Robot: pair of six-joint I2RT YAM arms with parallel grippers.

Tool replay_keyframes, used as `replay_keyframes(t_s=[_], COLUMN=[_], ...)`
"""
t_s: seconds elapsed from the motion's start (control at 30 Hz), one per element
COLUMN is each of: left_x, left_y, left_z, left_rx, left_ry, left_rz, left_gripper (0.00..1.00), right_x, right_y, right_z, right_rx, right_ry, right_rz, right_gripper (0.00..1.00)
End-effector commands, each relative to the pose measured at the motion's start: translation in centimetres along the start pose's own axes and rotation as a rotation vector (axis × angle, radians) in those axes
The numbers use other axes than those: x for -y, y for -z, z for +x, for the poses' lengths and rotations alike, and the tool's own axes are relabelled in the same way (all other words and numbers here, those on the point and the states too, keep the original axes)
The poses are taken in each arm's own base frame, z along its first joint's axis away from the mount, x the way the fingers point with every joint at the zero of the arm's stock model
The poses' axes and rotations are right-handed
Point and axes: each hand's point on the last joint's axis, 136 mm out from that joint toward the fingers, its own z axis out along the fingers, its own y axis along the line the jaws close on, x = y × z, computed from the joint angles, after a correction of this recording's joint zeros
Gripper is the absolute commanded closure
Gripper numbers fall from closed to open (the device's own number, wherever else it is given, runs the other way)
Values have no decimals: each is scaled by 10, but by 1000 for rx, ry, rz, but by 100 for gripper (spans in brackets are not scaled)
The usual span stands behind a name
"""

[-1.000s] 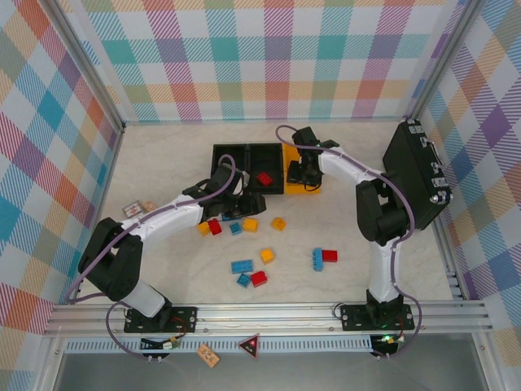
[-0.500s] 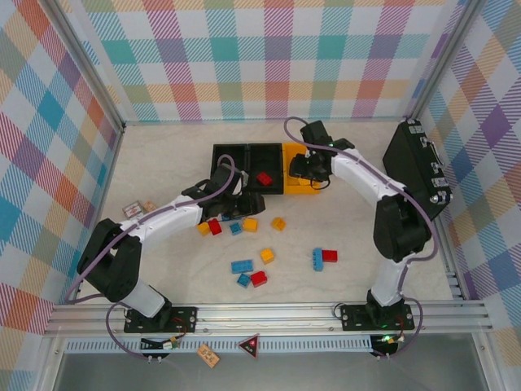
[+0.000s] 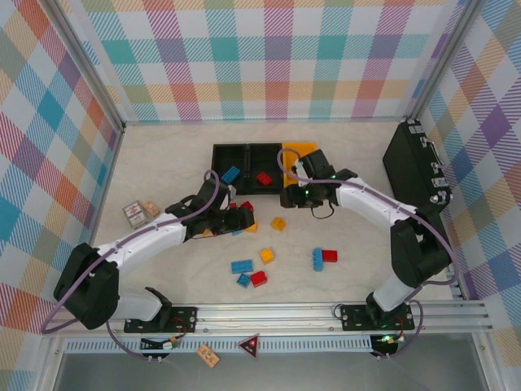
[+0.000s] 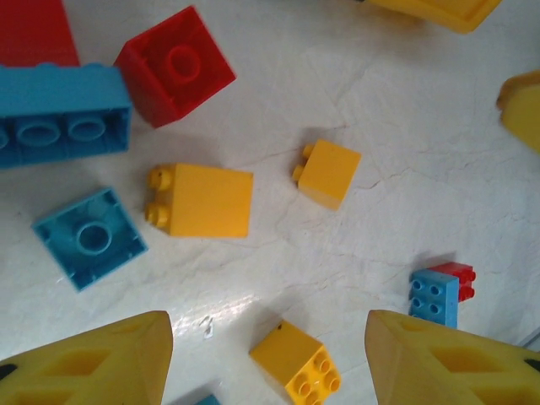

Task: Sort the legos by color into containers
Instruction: Pick up the lego from the center of the table.

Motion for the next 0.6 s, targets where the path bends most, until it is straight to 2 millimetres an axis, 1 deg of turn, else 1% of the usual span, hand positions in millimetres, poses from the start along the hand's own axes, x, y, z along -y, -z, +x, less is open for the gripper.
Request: replay_keyframes(t_s=[0.0, 0.1, 0.23, 0.43, 0.57], left_x=[-18, -26, -30, -34, -37], left_y=[7, 8, 7, 7, 6], left_z=[15, 20, 22, 26, 27], left_rx=[-29, -30, -24, -36, -37], left_ry=[43, 53, 65, 62, 63], left_rz=[-36, -55, -55, -64, -76], left_gripper=[38, 38, 38, 38, 38], right_x=[-21, -20, -16, -16, -16], right_y=[-6, -21, -41, -59, -66], right_z=[1, 11, 22, 35, 42], right_rx=[35, 18, -10, -42, -60], right_ry=[115, 153, 173, 221, 255], right_rz=[-85, -71, -46, -10, 18], right_gripper=[45, 45, 46, 46, 46])
